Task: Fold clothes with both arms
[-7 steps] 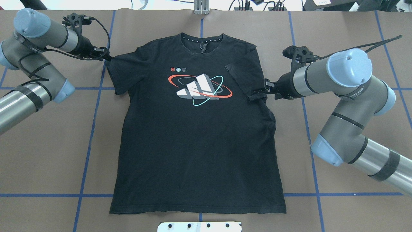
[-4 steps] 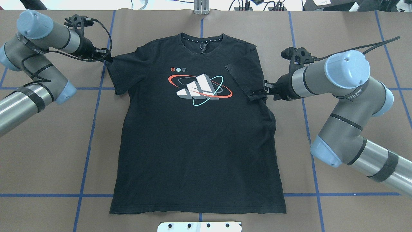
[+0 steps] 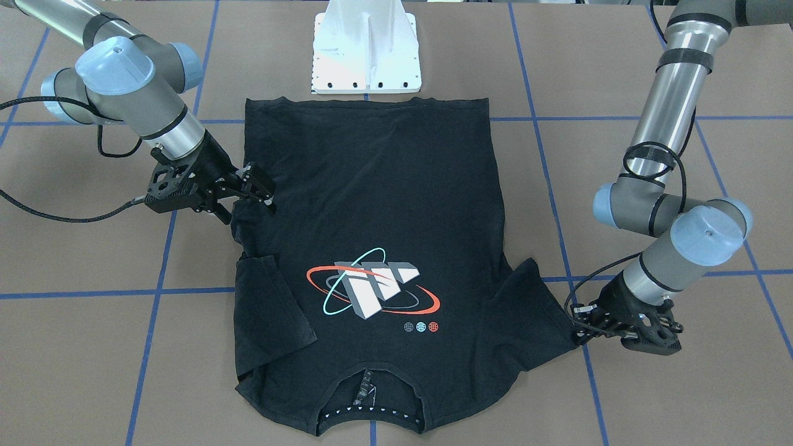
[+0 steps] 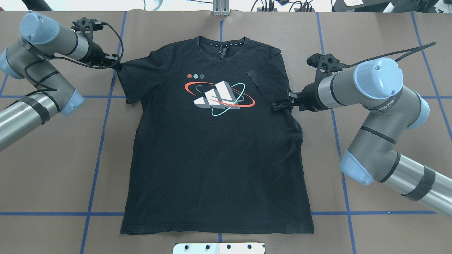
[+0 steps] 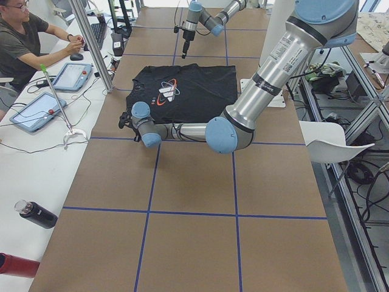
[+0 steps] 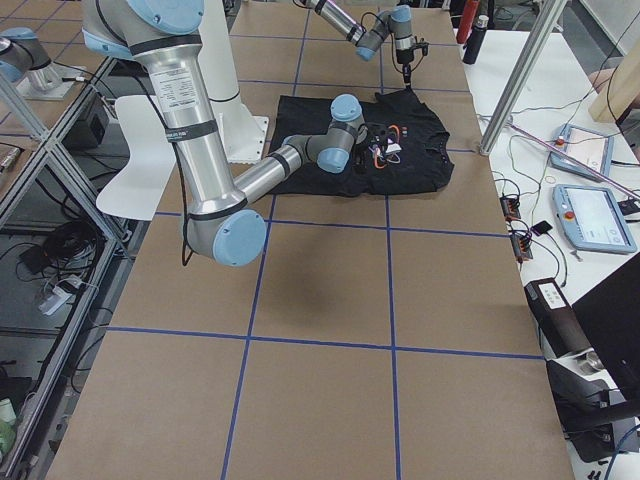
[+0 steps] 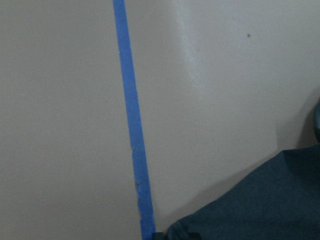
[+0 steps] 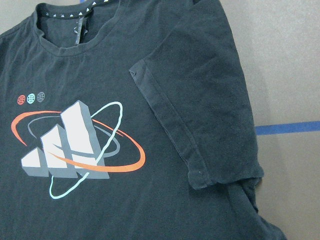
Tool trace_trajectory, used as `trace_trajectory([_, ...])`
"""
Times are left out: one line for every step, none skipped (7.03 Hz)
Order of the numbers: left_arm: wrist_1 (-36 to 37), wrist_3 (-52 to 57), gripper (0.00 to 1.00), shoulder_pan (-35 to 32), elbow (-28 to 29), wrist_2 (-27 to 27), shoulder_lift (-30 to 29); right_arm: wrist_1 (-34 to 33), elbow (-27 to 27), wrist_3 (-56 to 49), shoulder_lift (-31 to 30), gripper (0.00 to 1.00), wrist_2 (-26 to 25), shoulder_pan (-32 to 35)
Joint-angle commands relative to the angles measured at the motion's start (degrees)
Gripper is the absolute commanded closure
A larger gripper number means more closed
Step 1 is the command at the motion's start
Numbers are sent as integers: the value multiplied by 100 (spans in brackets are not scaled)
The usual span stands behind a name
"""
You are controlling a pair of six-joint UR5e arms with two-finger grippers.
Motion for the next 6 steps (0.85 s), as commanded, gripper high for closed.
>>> trace_trajectory([97, 7, 100, -361, -653, -288, 324, 0, -34, -9, 8, 1, -22, -20])
trace_trajectory([228, -11, 100, -373, -1154, -482, 632, 0, -34, -17, 17, 1, -14, -20])
trace_trajectory([273, -324, 100, -373, -1403, -484, 652, 9, -43, -35, 25, 1, -5, -20])
trace_trajectory([274, -797, 100, -338, -1571, -484, 600, 18, -69, -35, 52, 1, -5, -20])
trace_trajectory([274, -1211, 100, -207, -1738, -475, 565, 26, -78, -35, 52, 1, -5, -20])
trace_trajectory([274, -1676, 100, -23, -1853, -440, 451, 26, -78, -35, 43, 1, -5, -20])
